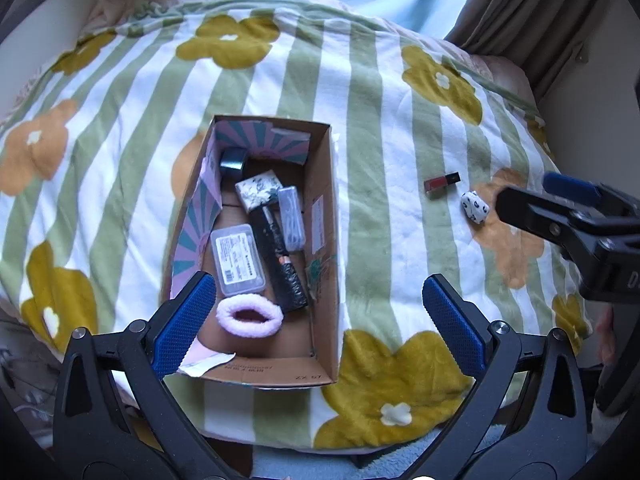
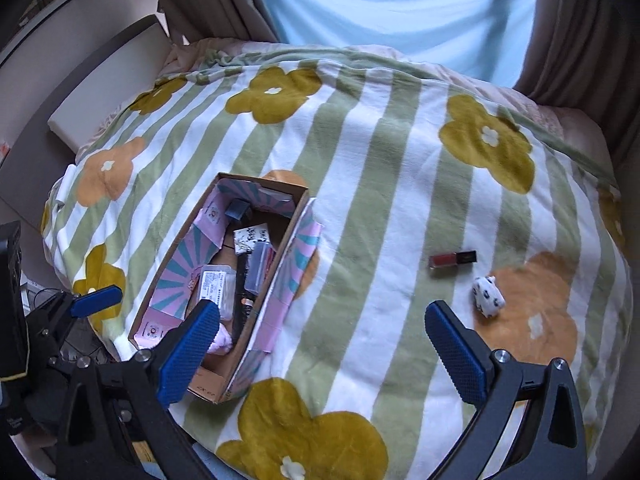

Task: Organize objects
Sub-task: 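Move both open tools back toward the red lipstick and panda sock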

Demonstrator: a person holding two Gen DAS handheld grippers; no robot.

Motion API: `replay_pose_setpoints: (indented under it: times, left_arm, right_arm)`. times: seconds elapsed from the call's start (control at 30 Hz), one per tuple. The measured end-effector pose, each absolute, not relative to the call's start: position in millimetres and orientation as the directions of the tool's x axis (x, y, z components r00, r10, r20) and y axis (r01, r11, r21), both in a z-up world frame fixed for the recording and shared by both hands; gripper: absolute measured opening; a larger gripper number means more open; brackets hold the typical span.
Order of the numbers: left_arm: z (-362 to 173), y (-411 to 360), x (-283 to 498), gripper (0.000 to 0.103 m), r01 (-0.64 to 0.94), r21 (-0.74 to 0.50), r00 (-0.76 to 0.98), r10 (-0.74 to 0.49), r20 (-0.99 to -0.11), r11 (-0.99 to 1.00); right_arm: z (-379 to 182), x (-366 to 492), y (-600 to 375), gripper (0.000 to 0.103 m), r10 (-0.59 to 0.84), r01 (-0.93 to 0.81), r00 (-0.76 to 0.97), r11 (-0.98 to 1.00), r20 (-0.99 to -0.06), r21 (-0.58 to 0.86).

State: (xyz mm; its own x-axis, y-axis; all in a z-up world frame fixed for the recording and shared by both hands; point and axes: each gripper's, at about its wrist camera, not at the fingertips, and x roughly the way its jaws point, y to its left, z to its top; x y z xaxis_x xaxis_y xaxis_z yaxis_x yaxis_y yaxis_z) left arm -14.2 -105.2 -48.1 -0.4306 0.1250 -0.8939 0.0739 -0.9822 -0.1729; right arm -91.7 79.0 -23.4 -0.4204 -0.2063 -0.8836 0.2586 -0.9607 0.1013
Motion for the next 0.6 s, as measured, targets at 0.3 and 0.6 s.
replay_pose_setpoints:
  times: [0.3, 0.6]
  left_arm:
    - [-36.0, -76.6, -20.1, 0.103, 0.028, -0.190, -0.464, 0.156, -0.872, -0.981]
    - [-38.2, -59.6, -27.5, 0.103, -0.012, -0.192, -0.455, 0.176, -0.873, -0.981]
  right_arm:
    - [-22.9, -65.5, 142.0, 0.102, -0.082, 0.055, -0.465, -0.996, -0.882, 0.063]
    - [-27.4, -50.9, 165.3, 0.102, -0.036, -0.010, -0.468, -0.999, -0.883, 0.046]
